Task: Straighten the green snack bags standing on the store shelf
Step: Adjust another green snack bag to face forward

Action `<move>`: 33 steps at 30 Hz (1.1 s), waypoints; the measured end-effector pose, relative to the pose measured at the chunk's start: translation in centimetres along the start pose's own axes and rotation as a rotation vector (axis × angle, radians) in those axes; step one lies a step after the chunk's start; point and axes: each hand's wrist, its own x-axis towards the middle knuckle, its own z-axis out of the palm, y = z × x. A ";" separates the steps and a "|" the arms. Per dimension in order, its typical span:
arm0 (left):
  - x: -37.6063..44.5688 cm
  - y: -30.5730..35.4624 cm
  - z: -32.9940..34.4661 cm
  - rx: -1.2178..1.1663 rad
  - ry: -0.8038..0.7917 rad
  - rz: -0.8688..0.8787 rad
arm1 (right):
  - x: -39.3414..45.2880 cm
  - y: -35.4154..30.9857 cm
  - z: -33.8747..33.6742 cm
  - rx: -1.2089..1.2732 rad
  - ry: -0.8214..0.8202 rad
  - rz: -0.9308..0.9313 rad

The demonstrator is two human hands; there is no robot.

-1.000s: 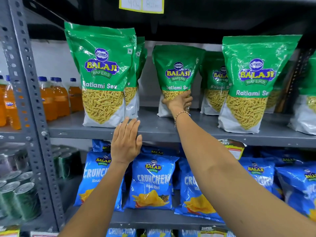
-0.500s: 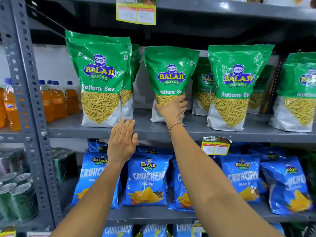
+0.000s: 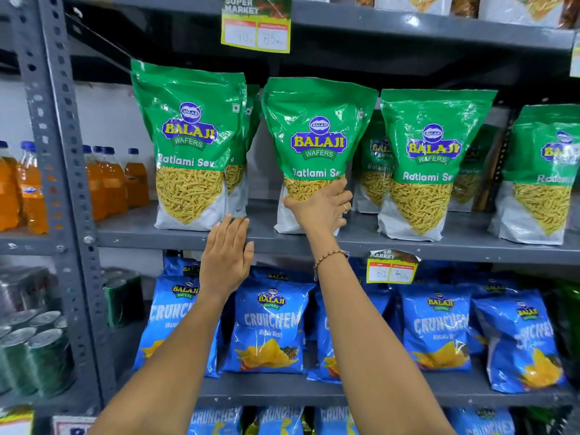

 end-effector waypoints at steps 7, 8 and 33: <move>0.1 0.2 -0.6 -0.012 -0.065 -0.032 | -1.6 -0.4 -1.2 -0.022 0.003 -0.013; 0.1 0.2 -0.7 -0.012 -0.074 -0.036 | -1.8 -0.5 -1.3 -0.025 0.004 -0.018; 0.3 0.3 -1.6 -0.057 -0.127 -0.035 | 4.5 3.2 -5.0 0.490 -0.719 -0.062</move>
